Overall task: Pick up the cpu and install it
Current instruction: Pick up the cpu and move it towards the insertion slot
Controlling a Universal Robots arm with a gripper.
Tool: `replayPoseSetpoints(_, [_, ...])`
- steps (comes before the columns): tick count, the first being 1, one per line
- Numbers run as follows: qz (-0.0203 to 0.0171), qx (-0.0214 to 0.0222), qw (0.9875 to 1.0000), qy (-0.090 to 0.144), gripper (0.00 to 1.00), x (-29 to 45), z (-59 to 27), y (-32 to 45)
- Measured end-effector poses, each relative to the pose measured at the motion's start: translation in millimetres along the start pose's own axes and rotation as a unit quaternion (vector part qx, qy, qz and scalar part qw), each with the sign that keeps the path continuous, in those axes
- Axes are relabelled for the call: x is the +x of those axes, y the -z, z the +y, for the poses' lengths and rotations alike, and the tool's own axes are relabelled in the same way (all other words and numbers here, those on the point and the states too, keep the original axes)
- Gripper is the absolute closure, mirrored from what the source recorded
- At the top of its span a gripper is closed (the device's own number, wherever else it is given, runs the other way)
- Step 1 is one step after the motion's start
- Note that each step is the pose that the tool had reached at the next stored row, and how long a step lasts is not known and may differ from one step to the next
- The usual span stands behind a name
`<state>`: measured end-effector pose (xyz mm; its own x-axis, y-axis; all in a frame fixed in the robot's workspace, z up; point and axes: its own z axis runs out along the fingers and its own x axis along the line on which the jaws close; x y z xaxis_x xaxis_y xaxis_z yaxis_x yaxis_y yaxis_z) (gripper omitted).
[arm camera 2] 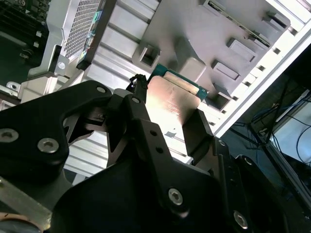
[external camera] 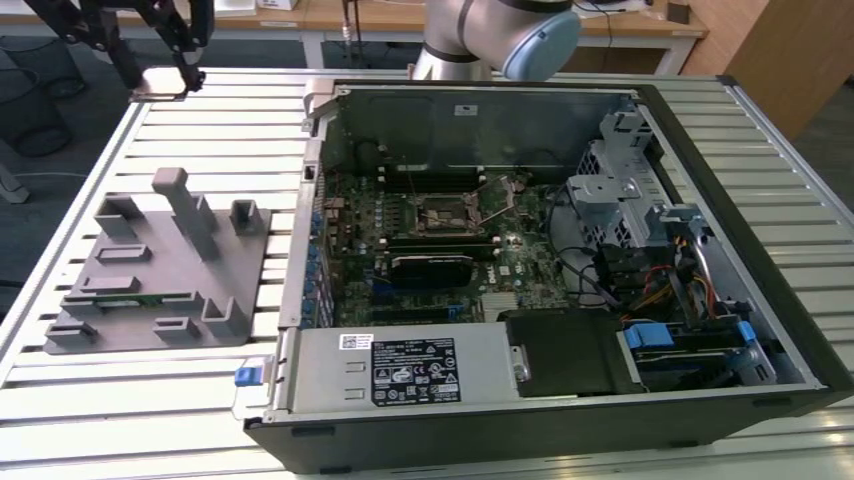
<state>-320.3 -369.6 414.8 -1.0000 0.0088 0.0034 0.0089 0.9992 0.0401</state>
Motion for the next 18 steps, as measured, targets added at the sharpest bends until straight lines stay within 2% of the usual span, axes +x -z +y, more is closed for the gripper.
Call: replayPoseSetpoints(18, [0.0000, 0.0000, 1.0000, 0.000, 0.46, -30.3, 0.9, 0.1])
